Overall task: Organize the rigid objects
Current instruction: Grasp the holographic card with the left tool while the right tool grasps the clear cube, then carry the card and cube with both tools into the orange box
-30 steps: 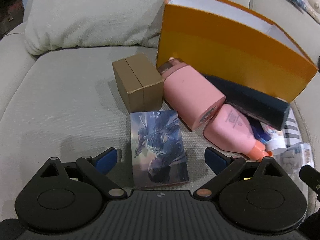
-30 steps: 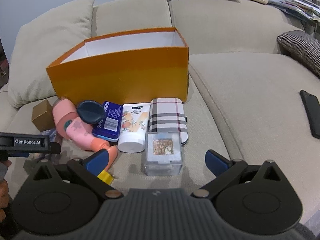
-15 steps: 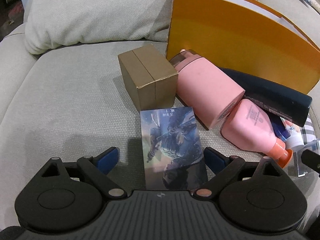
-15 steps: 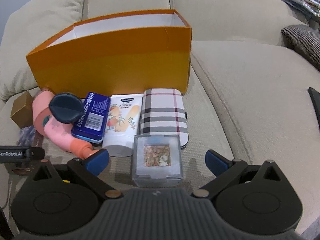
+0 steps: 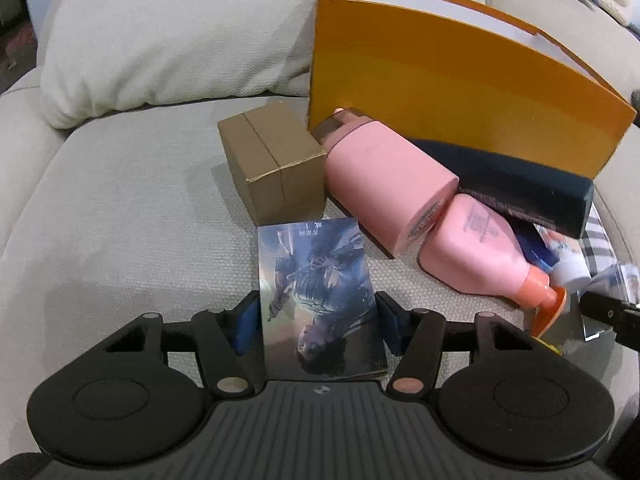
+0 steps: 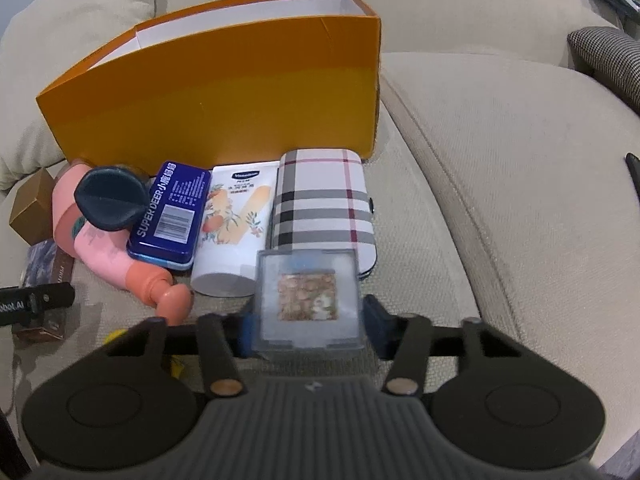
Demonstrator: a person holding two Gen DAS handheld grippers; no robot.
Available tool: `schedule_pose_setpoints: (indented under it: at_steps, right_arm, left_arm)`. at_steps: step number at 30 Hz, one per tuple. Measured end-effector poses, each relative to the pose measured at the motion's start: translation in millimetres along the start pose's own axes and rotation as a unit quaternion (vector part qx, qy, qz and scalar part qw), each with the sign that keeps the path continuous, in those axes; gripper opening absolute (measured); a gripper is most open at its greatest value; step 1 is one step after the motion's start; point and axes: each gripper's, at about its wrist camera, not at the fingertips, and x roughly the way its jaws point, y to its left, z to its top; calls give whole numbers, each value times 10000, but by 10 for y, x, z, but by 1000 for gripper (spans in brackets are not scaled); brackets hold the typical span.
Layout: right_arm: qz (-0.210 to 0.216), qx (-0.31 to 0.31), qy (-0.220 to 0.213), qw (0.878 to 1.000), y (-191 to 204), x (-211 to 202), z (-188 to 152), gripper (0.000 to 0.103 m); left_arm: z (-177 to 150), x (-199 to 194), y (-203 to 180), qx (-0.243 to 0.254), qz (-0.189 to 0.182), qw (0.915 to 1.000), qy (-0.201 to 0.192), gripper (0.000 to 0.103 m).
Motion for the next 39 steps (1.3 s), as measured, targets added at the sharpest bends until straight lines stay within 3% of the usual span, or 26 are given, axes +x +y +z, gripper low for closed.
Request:
schedule_pose_setpoints:
  at_steps: [7,22,33,39]
  right_arm:
    - [109,45,-7,9999,-25,-43,-38,49]
    - [-76,-147,-183,9997,36,-180,-109,49]
    - [158,-61,-461,9988,71,-516,-153,49]
    - [125,-28,-421,9990,65,-508,-160,49]
  left_arm:
    - [-30,-45,30,2,-61,10000,-2,68]
    - [-254,-166,-37,312,129,9993,-155,68]
    - [-361,-510,-29,206,-99,9990,-388,66]
    - [-360,-416,17,122,-88,9997,-212,67]
